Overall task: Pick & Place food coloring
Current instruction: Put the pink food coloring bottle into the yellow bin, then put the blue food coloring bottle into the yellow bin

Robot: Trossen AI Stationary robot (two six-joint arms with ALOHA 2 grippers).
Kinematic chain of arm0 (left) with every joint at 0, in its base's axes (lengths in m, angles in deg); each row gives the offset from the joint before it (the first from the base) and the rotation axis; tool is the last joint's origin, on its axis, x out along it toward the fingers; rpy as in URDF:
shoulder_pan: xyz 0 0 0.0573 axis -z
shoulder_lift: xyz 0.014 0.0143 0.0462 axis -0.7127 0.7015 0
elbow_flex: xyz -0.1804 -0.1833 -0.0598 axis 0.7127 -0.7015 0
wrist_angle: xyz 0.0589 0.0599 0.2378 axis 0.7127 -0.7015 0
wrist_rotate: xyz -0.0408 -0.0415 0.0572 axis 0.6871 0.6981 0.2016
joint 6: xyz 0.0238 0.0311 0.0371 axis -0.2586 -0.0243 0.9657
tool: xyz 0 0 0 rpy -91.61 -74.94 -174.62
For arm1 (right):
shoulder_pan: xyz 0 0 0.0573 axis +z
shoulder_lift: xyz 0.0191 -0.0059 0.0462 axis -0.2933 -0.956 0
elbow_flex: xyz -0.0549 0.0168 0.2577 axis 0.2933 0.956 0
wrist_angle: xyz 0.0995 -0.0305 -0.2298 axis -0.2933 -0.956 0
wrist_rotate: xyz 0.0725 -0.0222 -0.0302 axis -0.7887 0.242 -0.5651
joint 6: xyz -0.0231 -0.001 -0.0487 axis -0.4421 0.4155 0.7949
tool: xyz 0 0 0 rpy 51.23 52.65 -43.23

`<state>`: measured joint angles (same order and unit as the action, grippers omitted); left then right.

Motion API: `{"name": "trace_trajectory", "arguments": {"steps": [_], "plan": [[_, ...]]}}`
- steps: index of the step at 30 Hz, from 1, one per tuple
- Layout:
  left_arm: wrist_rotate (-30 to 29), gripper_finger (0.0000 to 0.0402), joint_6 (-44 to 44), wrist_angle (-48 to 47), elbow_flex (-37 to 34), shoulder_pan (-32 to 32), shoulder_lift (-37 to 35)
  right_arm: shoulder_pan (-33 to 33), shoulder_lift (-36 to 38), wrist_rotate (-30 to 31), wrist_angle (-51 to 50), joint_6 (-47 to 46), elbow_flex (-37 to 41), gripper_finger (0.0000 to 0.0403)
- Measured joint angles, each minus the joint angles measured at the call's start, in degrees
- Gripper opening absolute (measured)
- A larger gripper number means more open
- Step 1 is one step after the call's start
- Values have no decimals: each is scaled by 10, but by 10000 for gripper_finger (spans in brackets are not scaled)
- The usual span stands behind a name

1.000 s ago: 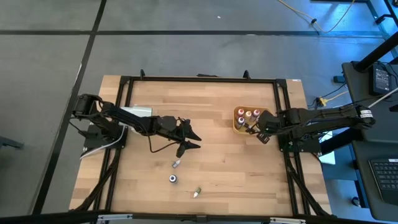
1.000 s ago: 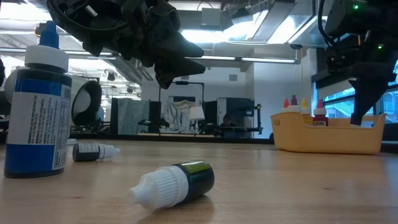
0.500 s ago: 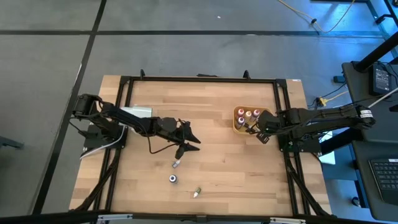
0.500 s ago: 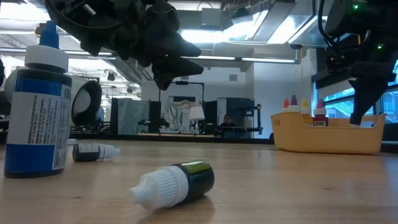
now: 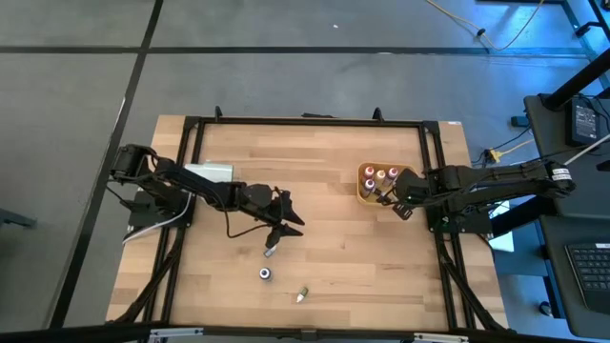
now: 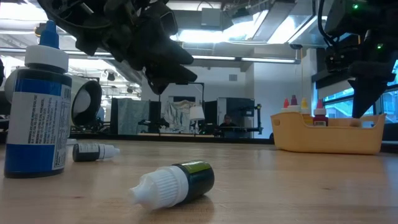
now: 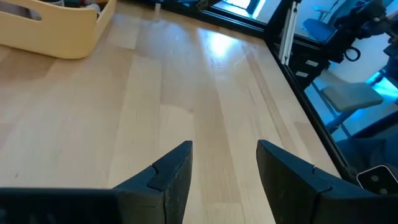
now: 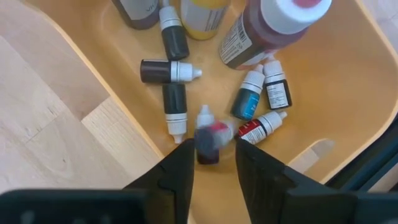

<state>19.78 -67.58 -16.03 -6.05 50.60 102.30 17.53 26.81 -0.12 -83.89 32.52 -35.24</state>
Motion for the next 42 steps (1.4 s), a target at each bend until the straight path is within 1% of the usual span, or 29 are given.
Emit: {"name": "trace_trajectory", "arguments": {"steps": [4, 8, 12, 16, 19, 21, 23, 25, 27, 29, 34, 36, 40, 42], "plan": [[0, 175, 11, 0, 0, 0, 0, 0, 0, 0, 0, 0, 0, 141], [0, 188, 37, 0, 0, 1, 0, 0, 0, 0, 0, 0, 0, 156], [5, 216, 37, -3, 0, 1, 0, 0, 0, 0, 0, 0, 0, 162], [37, 246, 26, -14, 4, 1, 0, 0, 0, 0, 0, 0, 0, 163], [63, 255, 34, -61, 43, 1, -1, 0, 0, 0, 0, 0, 0, 163], [63, 255, 51, -142, 79, 3, -2, 0, 0, 0, 0, 0, 0, 163], [41, 254, 61, -253, 119, 8, -1, 0, 0, 0, 2, 0, 0, 163], [1, 254, 53, -355, 154, 15, -1, 0, 0, 0, 4, 0, 0, 163], [-43, 255, 24, -440, 175, 24, -1, 0, 0, 1, 9, 0, 0, 163], [-70, 255, -19, -495, 186, 35, -1, 0, 0, 1, 13, 0, 0, 163], [-77, 254, -119, -561, 189, 72, 0, 0, 0, 2, 25, 13, 0, 163], [-85, 255, -152, -574, 189, 90, 3, 0, 0, 2, 28, 17, 0, 163], [-120, 254, -179, -576, 189, 127, 3, 0, 0, 3, 28, 16, 0, 163], [-143, 254, -190, -580, 189, 142, 3, 0, 0, 14, 33, 16, 0, 163]]}}
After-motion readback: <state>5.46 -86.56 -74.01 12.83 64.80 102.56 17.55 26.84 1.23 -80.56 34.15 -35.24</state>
